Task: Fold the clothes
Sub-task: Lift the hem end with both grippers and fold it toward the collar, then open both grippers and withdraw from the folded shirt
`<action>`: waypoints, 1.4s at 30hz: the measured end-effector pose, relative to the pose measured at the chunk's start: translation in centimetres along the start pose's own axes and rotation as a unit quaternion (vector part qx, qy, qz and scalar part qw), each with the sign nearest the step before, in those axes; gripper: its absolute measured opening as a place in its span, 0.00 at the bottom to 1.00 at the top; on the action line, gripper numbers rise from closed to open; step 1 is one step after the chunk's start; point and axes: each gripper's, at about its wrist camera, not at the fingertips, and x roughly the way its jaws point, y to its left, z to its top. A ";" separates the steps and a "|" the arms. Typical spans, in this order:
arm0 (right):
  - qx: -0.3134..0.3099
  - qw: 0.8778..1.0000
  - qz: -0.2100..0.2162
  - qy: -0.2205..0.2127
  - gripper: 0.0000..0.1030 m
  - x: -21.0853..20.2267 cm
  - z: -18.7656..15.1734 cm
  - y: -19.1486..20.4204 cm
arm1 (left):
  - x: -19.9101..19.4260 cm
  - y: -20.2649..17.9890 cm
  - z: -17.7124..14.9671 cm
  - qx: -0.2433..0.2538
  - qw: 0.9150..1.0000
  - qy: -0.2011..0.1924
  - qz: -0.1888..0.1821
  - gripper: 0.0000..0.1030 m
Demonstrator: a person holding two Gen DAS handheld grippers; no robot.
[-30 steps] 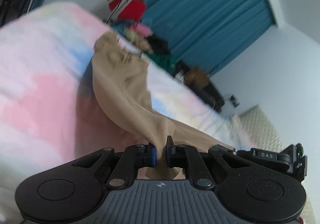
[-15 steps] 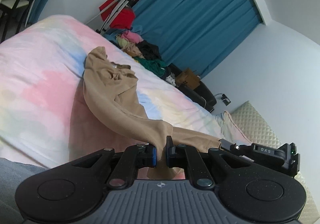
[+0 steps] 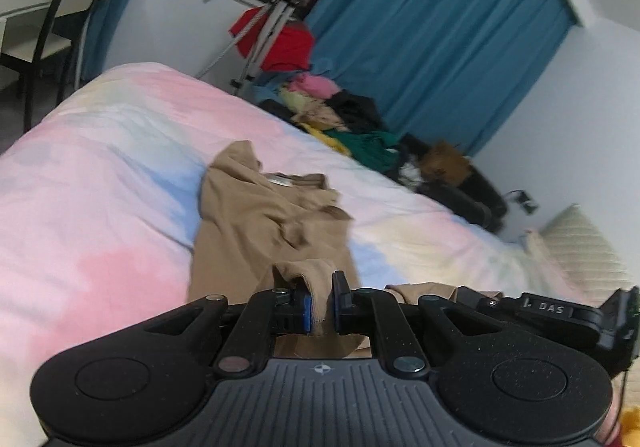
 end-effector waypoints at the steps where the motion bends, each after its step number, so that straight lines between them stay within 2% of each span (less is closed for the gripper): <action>1: -0.002 1.000 -0.008 -0.001 0.10 1.5 0.5 -0.2 | 1.5 0.4 0.8 0.003 1.000 0.002 0.009 0.10; 6: -0.024 0.999 -0.040 0.004 0.10 7.8 0.7 -2.1 | 9.1 2.6 2.0 0.032 0.998 0.016 0.052 0.10; 11: -0.066 0.995 -0.075 0.011 0.10 12.2 -0.2 -3.7 | 14.0 4.9 1.0 0.043 0.996 0.027 0.074 0.11; 16: -0.091 0.990 -0.102 0.026 0.10 14.8 -0.6 -4.6 | 17.1 6.3 0.1 0.062 0.993 0.049 0.092 0.13; 19: -0.109 0.986 -0.121 0.038 0.11 15.8 -1.1 -4.7 | 17.6 6.0 -0.4 0.074 0.991 0.054 0.092 0.15; 21: -0.112 0.985 -0.125 0.044 0.11 15.9 -1.2 -4.7 | 17.4 5.5 -0.5 0.083 0.991 0.056 0.088 0.24; 23: -0.118 0.984 -0.128 0.048 0.12 15.8 -1.2 -4.4 | 17.3 5.0 -0.6 0.091 0.991 0.057 0.084 0.55; 24: -0.126 0.983 -0.129 0.046 0.15 15.5 -1.3 -4.1 | 17.2 4.7 -0.6 0.095 0.990 0.058 0.081 0.62; 26: -0.146 0.980 -0.131 0.039 0.33 14.8 -1.5 -3.3 | 16.5 3.5 -1.1 0.117 0.988 0.042 0.095 0.76; 28: -0.157 0.980 -0.124 0.018 0.74 13.6 -1.7 -2.5 | 15.7 2.2 -1.5 0.138 0.984 0.026 0.107 0.82; 29: -0.162 0.980 -0.117 0.006 0.80 12.8 -1.8 -2.1 | 15.3 1.6 -1.7 0.147 0.983 0.019 0.112 0.83; 30: -0.170 0.979 -0.114 -0.004 0.82 12.0 -1.9 -1.6 | 14.7 1.2 -1.9 0.153 0.982 0.015 0.111 0.83; 34: -0.203 0.973 -0.105 -0.039 0.83 8.9 -2.4 0.3 | 12.0 0.0 -2.9 0.155 0.982 -0.010 0.106 0.92; 36: -0.213 0.970 -0.102 -0.051 0.83 7.4 -3.0 0.8 | 10.4 -0.5 -3.5 0.159 0.981 -0.019 0.109 0.93; 39: -0.212 0.971 -0.099 -0.057 0.83 5.9 -3.7 0.8 | 8.0 -0.9 -4.4 0.150 0.982 -0.015 0.112 0.94; 42: -0.213 0.970 -0.102 -0.064 0.83 5.1 -4.0 0.6 | 6.2 -0.3 -5.5 0.109 0.988 0.014 0.112 0.94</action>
